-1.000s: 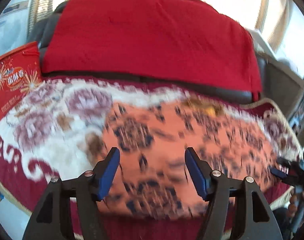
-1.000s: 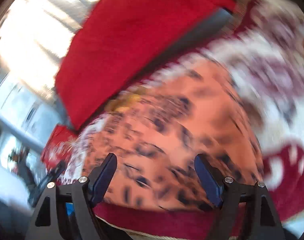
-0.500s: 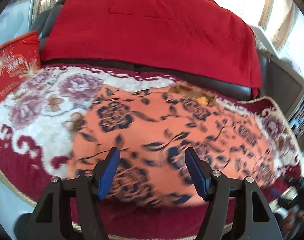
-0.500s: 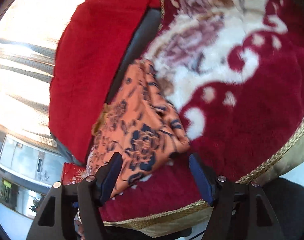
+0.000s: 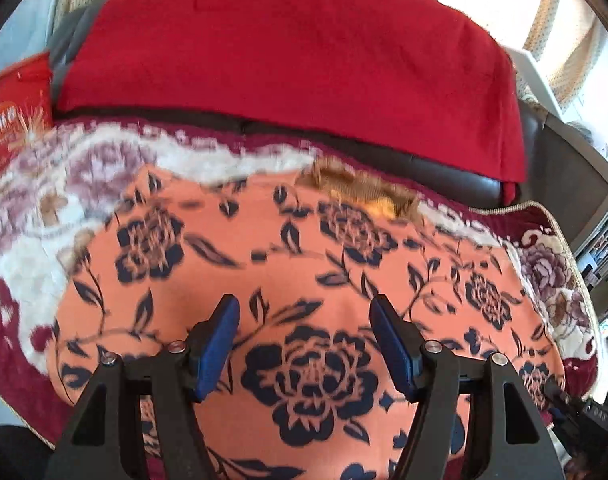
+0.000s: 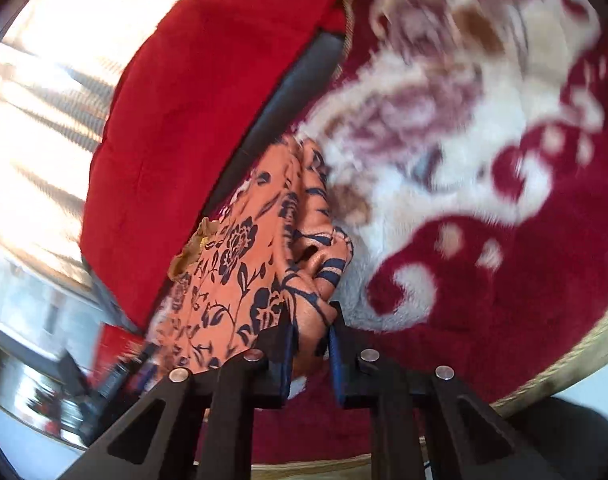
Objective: Fold small clothes
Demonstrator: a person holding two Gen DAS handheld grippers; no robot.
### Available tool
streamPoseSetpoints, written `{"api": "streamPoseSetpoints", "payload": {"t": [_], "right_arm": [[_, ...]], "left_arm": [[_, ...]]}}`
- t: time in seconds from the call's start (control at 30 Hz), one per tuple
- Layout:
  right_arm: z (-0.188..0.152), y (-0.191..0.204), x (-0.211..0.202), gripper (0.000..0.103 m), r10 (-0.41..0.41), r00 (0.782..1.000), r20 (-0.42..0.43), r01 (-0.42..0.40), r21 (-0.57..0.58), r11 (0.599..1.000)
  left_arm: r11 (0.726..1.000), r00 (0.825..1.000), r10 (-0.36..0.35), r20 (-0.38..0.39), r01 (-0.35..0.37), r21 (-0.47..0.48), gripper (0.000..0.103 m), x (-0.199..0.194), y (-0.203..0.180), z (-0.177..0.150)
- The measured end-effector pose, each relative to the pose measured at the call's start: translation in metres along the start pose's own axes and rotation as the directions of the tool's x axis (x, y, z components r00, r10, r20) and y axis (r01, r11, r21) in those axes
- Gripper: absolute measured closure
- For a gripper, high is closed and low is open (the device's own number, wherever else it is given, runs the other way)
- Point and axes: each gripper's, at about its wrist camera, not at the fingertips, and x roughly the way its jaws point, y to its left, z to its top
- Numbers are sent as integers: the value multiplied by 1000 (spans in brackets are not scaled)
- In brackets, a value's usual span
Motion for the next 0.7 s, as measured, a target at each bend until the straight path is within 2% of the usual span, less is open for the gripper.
{"api": "streamPoseSetpoints", "payload": {"t": [0.07, 0.13, 0.17, 0.2, 0.23, 0.27, 0.33, 0.47, 0.57, 0.63, 0.67, 0.7], "right_arm": [[-5, -22, 18, 80, -32, 996, -85, 37, 57, 998], [-6, -45, 16, 75, 82, 992, -98, -65, 172, 983], [-3, -47, 8, 63, 85, 992, -97, -67, 181, 981], [2, -45, -2, 41, 72, 994, -80, -59, 161, 985], [8, -42, -14, 30, 61, 997, -43, -55, 139, 989], [14, -38, -25, 25, 58, 998, -3, -57, 115, 992], [34, -26, -33, 25, 87, 996, 21, -87, 45, 995], [82, -6, 11, 25, 124, 990, -60, -127, -41, 991], [113, 6, 68, 25, 103, 980, -169, -117, -71, 991], [126, 13, 103, 26, 32, 976, -216, -57, -112, 992], [130, 16, 115, 29, 32, 972, -234, -58, -105, 993], [132, 19, 124, 59, 56, 965, -256, -85, -100, 991]], "left_arm": [[1000, 1000, 19, -18, -19, 8, 31, 12, 1, -1], [999, 995, 38, -88, -36, 18, 31, 32, 2, -5], [999, 994, 45, -100, -42, 28, 31, 40, 4, -8], [998, 996, 46, -74, -44, 38, 28, 40, 4, -10], [998, 997, 51, -61, -47, 50, 27, 40, 2, -12], [996, 997, 53, -58, -49, 68, 26, 41, 0, -13], [996, 997, 52, -48, -49, 81, 25, 42, -1, -15], [997, 998, 41, -42, -38, 73, 23, 43, -1, -17], [997, 998, 33, -48, -29, 70, 22, 44, 1, -16], [997, 998, 27, -51, -23, 73, 21, 45, 2, -15], [997, 998, 23, -52, -19, 73, 21, 45, 3, -15], [997, 998, 20, -53, -16, 74, 20, 45, 3, -14]]}}
